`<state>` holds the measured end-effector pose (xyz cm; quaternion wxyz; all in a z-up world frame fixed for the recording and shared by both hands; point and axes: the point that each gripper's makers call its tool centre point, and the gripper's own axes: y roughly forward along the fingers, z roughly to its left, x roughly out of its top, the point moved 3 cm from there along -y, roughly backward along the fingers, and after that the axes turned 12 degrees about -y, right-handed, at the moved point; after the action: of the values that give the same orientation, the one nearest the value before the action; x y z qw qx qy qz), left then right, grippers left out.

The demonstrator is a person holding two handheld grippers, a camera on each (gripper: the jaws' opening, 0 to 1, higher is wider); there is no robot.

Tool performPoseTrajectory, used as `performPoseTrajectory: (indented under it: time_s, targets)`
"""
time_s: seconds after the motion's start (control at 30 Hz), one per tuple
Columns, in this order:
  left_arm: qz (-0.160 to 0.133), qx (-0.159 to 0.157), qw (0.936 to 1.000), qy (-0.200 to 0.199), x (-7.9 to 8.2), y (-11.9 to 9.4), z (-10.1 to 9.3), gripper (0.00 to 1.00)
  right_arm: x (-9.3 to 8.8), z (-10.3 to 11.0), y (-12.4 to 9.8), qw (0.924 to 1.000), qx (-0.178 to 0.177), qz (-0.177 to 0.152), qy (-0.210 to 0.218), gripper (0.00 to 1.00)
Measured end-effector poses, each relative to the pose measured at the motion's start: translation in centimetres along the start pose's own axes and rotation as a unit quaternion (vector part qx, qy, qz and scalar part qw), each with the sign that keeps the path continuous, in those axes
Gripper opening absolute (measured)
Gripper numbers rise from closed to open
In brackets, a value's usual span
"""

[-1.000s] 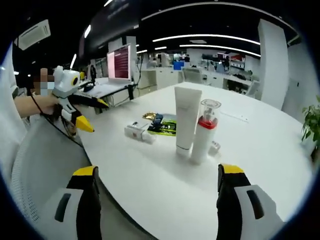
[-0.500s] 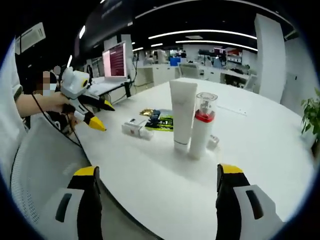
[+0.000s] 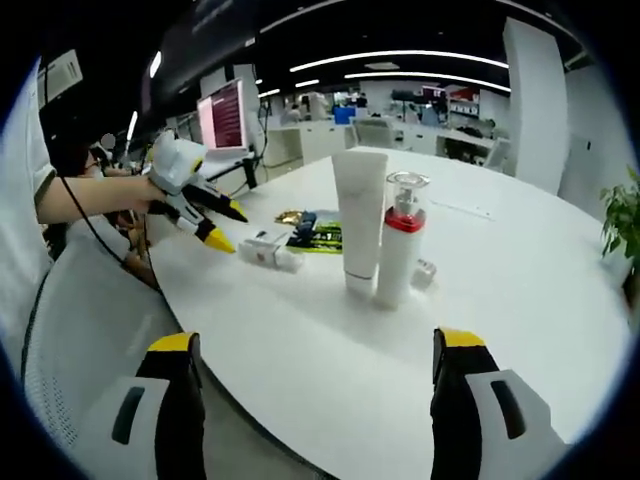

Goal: Arrange the skincare products in the storage area until every visible bottle or jar stands upright without overlapping.

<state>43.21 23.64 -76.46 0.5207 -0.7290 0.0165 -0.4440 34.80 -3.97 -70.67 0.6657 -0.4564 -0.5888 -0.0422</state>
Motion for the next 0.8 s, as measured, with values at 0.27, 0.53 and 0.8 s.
performPoseTrajectory:
  time_s: [0.27, 0.53, 0.8]
  targets:
    - [0.039, -0.016, 0.9986, 0.032, 0.0, 1.8, 0.9, 0.38, -0.1, 0.1, 0.0, 1.0, 0.002, 0.004, 0.008, 0.94]
    - [0.086, -0.043, 0.9927, 0.073, -0.4, 3.6, 1.2, 0.39, -0.3, 0.4, 0.2, 0.9998, 0.009, 0.01, 0.011, 0.93]
    - [0.119, -0.05, 0.9876, 0.089, -0.5, 5.0, 1.5, 0.36, -0.5, 0.5, 0.4, 0.9997, 0.017, 0.015, 0.011, 0.92]
